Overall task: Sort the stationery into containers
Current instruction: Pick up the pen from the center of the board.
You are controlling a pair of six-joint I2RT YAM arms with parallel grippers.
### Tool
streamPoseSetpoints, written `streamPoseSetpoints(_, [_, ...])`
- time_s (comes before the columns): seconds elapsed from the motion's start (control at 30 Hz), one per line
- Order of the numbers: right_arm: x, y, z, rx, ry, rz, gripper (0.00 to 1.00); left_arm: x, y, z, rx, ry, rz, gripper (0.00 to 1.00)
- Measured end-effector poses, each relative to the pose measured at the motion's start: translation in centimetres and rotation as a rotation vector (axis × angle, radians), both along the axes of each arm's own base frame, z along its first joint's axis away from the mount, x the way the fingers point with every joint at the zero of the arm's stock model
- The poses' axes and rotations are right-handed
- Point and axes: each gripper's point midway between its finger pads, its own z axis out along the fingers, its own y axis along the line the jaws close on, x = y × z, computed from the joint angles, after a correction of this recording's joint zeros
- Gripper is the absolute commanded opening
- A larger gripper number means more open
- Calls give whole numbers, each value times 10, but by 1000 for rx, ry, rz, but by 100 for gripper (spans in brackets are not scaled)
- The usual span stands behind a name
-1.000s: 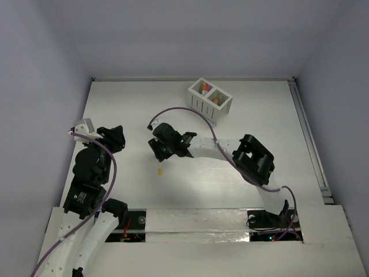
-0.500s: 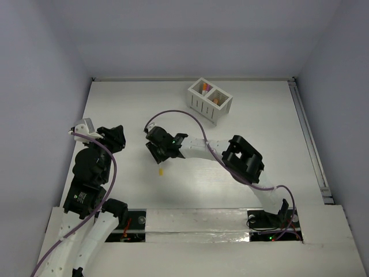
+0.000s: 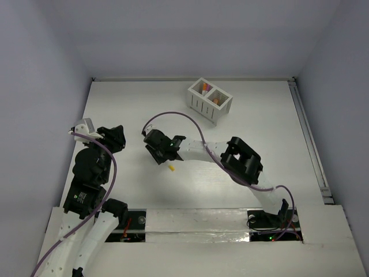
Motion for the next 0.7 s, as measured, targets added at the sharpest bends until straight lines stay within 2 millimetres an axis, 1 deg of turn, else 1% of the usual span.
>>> streamPoseSetpoints(0.07, [0, 0, 0, -12, -17, 1, 37, 0, 0, 0, 0, 0, 0, 28])
streamPoseSetpoints(0.1, [1, 0, 0, -17, -27, 3, 33, 0, 0, 0, 0, 0, 0, 28])
streamPoseSetpoints(0.13, [1, 0, 0, -22, -33, 1, 25, 0, 0, 0, 0, 0, 0, 28])
streamPoseSetpoints(0.2, [4, -1, 0, -32, -47, 0, 14, 0, 0, 0, 0, 0, 0, 28])
streamPoseSetpoints(0.23, [5, -2, 0, -37, -56, -1, 5, 0, 0, 0, 0, 0, 1, 28])
streamPoseSetpoints(0.3, [6, -2, 1, -48, -73, 1, 1, 0, 0, 0, 0, 0, 1, 28])
streamPoseSetpoints(0.53, [11, -6, 3, -55, -149, -13, 0, 0, 1, 0, 0, 0, 2, 28])
streamPoseSetpoints(0.7, [4, -26, 6, -2, -156, -29, 0, 0, 1, 0, 0, 0, 1, 28])
